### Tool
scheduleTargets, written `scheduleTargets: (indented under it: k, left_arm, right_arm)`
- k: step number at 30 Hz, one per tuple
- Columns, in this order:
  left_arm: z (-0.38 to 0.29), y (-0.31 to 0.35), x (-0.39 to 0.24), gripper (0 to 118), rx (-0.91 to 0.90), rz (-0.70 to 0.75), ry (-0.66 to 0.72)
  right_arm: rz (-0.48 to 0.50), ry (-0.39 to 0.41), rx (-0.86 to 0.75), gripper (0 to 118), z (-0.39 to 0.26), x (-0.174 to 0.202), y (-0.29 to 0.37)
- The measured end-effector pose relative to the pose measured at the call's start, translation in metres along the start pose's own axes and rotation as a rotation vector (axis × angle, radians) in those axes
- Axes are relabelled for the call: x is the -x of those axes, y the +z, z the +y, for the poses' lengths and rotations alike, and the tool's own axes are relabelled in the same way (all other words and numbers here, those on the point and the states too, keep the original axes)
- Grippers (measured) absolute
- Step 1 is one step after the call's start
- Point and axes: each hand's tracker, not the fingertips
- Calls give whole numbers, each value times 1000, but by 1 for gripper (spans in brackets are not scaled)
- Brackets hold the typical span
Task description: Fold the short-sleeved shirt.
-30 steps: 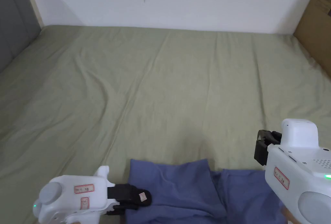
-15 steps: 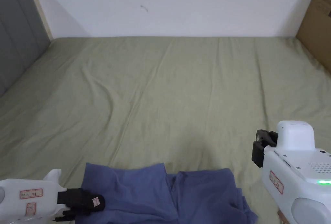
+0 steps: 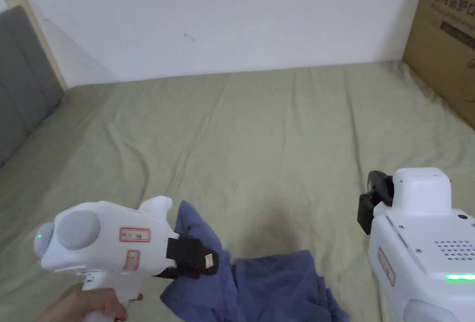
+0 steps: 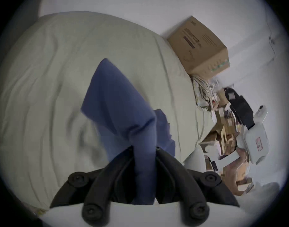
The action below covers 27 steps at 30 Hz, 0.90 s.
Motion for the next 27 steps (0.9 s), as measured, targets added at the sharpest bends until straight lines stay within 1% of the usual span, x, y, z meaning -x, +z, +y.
scheduleTargets:
  k: [3, 6, 7, 8, 10, 11, 13, 14, 15, 19, 21, 22, 23, 24, 26, 27]
  left_arm:
    - [8, -42, -26, 9, 65, -10, -53]
    - [8, -85, -48, 10, 132, -14, -103]
    - [8, -99, -55, 12, 141, -28, -113]
    - [8, -111, -58, 17, 144, -35, -115]
    - [6, -133, -64, 54, 165, -56, -91]
    - [4, -141, -69, 78, 194, -93, -85]
    - [0, -157, -71, 93, 219, -133, -70]
    - [-2, -160, -72, 98, 218, -127, -68]
    - [-1, -160, -72, 108, 212, -127, -66]
    - [1, -134, -59, 107, 159, -93, -34]
    - [3, -112, -42, 106, 84, -106, 17]
    - [3, -101, -33, 104, 57, -99, 46]
    - [4, -91, -27, 98, 31, -87, 74]
    - [3, -83, -18, 81, 5, -64, 95]
    - [-1, -76, -2, 41, -9, -7, 107]
    - [-3, -75, 2, 19, 3, 9, 115]
  right_arm:
    - [-17, 2, -21, 0, 1, -11, 4]
    - [-28, -20, -19, 0, 0, -23, 6]
    - [-36, -34, -12, 0, -1, -27, 5]
    - [-34, -49, -7, 0, -2, -32, 4]
    - [-31, -72, 9, 0, -4, -40, 4]
    - [-40, -71, 12, 0, -6, -43, 4]
    - [-57, -68, 21, 0, -9, -48, 3]
    - [-59, -71, 27, 0, -10, -50, 3]
    - [-61, -77, 33, 0, -12, -52, 4]
    - [-66, -85, 54, 0, -18, -54, 2]
    - [-64, -85, 60, 0, -20, -53, 1]
    - [-59, -85, 65, 0, -21, -52, 0]
    - [-56, -85, 67, 0, -22, -50, -1]
    - [-52, -82, 68, 0, -22, -49, -1]
    - [-41, -72, 66, 0, -23, -45, -1]
    - [-36, -66, 67, 0, -24, -43, -1]
